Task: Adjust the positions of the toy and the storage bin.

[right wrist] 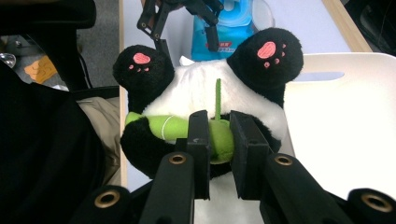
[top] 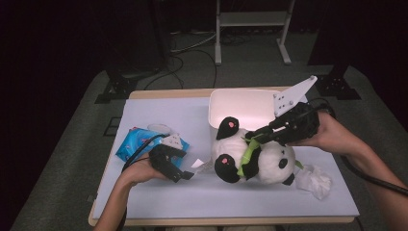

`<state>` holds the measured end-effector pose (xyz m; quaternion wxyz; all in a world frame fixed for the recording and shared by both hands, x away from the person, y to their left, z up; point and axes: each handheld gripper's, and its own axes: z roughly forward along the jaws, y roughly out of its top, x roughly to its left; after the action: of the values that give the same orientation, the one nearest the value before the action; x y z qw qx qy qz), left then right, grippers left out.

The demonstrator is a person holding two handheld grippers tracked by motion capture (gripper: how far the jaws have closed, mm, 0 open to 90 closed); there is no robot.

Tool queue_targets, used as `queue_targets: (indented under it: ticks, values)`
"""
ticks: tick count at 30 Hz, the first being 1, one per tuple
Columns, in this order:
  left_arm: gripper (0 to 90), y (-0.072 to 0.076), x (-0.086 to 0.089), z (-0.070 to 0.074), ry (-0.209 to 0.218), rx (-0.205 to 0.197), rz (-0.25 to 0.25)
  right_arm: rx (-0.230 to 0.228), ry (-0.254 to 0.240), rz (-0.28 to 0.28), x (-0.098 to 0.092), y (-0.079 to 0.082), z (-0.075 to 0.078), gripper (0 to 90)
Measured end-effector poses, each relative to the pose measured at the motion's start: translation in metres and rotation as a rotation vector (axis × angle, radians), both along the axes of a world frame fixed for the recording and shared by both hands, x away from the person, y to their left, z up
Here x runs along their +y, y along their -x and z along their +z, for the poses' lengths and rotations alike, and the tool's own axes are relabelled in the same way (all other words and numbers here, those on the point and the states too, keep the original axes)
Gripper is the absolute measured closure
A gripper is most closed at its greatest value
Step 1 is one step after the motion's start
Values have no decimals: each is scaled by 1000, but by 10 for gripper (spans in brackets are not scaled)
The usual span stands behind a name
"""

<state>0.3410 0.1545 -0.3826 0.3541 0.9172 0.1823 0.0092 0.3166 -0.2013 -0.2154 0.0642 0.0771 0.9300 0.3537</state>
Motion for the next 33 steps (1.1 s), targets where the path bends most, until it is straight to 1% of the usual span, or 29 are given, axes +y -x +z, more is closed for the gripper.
queue_targets:
  ticks: [2, 3, 4, 7, 8, 10, 11, 13, 15, 18, 20, 21, 23, 25, 26, 27, 29, 33]
  values:
    - [113, 0, 0, 0, -2, 1, -1, 2, -1, -2, -1, 0, 5, 783]
    - [112, -1, 1, 1, 3, -2, 4, -1, 1, -5, -3, 0, 11, 783]
    - [113, -1, 1, 1, 3, -2, 4, -1, 1, -5, -3, 0, 11, 783]
    - [112, -2, 3, 4, 6, -12, 14, -2, -6, -15, -5, 0, 17, 783]
    - [112, -2, 3, 5, 8, -14, 8, -8, 2, -22, -6, 0, 22, 783]
    - [112, -2, 3, 5, 11, -14, 10, -12, 2, -22, -6, 0, 24, 783]
    - [112, -3, 3, 5, 11, -14, 9, -17, 11, -32, -7, 0, 30, 782]
    - [112, -3, 3, 5, 9, -12, 8, -18, 11, -33, -7, 0, 32, 783]
    - [112, -3, 3, 5, 14, -10, 14, -28, 19, -42, -8, -1, 38, 783]
    - [112, -4, 3, 5, 13, -9, 13, -36, 14, -51, -10, -3, 46, 782]
    - [112, -5, 2, 5, 11, -11, 15, -35, 7, -54, -12, -5, 51, 783]
    - [112, -5, 2, 5, 13, -13, 12, -44, 7, -59, -13, -6, 53, 783]
    - [112, -5, 1, 5, 16, -8, 11, -49, 9, -67, -14, -8, 59, 783]
    - [112, -6, 1, 4, 19, -8, 8, -60, 16, -78, -14, -11, 67, 782]
    - [112, -6, 1, 4, 19, -8, 8, -60, 16, -78, -14, -11, 67, 782]
    - [112, -7, 0, 5, 18, -8, 8, -72, 21, -87, -15, -15, 73, 783]
    - [112, -7, 1, 6, 13, -10, 9, -71, 21, -91, -15, -16, 75, 783]
    - [112, -8, 2, 8, 18, -15, 13, -83, 23, -99, -15, -24, 82, 783]
